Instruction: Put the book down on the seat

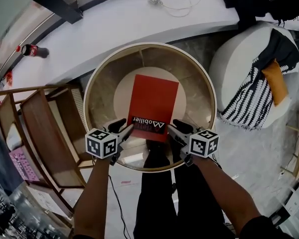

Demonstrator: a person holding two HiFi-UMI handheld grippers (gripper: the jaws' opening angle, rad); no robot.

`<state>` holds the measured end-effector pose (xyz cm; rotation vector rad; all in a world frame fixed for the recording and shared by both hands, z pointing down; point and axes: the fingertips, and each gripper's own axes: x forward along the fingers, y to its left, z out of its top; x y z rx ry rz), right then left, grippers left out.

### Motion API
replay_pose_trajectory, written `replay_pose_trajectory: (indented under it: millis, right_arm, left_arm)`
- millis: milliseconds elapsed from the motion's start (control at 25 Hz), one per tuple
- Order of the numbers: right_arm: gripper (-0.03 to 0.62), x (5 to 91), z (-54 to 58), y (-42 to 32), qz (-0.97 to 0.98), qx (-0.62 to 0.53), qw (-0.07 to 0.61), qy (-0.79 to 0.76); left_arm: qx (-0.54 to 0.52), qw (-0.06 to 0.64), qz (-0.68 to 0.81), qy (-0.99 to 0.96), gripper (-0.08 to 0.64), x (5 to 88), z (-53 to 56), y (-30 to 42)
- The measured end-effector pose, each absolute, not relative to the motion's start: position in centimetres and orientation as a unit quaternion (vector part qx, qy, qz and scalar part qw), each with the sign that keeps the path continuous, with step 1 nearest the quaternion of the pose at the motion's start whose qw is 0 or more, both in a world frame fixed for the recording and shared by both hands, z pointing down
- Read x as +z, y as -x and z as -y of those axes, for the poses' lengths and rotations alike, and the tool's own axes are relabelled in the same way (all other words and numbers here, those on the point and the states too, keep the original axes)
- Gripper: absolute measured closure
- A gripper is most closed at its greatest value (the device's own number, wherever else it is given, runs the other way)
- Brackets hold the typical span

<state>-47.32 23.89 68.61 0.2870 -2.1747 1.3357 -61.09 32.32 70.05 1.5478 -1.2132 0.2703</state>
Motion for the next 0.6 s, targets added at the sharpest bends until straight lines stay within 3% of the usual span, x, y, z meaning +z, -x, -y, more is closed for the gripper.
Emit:
replay_pose_trajectory:
  millis: [600]
  right_arm:
    - [0.411,70.0,-25.1,47.9,0.809,0.496,0.295,-0.110]
  left_arm:
    - [0.089,0.568,0.496,-0.651,0.410,70.8,-32.4,59.9]
